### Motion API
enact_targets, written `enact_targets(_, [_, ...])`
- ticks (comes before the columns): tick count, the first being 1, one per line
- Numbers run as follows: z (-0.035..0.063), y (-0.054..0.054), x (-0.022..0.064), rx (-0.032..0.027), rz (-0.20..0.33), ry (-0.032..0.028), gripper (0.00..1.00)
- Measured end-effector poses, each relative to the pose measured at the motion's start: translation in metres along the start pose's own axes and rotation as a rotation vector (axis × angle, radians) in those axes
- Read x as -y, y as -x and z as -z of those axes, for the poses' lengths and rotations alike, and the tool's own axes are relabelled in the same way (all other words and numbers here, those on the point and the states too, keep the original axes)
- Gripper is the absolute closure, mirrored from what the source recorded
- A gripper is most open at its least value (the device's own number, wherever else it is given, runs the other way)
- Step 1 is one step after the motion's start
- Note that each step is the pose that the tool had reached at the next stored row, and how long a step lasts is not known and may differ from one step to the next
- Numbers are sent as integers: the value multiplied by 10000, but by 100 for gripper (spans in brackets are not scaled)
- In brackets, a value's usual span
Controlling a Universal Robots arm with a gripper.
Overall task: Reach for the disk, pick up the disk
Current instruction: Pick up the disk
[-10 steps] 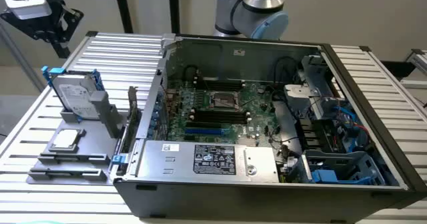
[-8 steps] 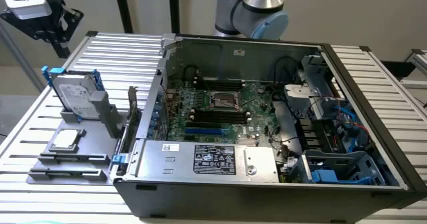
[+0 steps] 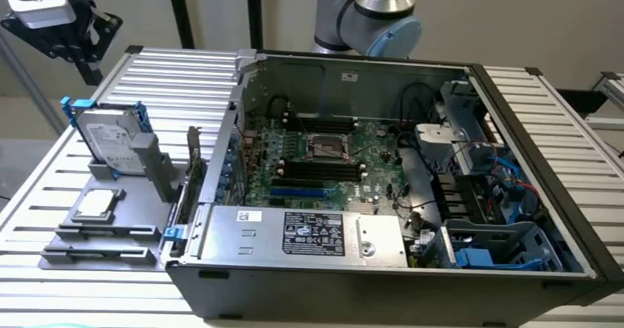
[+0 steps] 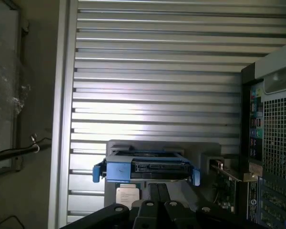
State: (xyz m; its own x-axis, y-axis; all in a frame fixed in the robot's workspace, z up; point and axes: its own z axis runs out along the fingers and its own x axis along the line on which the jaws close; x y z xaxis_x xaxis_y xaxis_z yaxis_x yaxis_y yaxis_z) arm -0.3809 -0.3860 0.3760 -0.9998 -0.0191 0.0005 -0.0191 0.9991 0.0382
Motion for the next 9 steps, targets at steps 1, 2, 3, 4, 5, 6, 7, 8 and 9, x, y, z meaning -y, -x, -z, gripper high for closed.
enact_targets(1, [0,0,0,0,0,0,89])
enact_targets(2, [0,0,0,0,0,0,89])
enact_targets(3, [0,-3,0,-1,0,0,89])
enact_targets(4, [0,-13,-1,-1,0,-1,89])
enact_targets(5, [-1,-36,-5,-1,0,-1,89])
enact_targets(6, [-2,-73,-15,0,0,-1,89])
enact_targets(7, [-4,-117,-26,0,1,0,89])
enact_targets(8, [-6,-163,-37,0,1,0,89])
enact_targets(9, [-9,-209,-47,1,0,1,89])
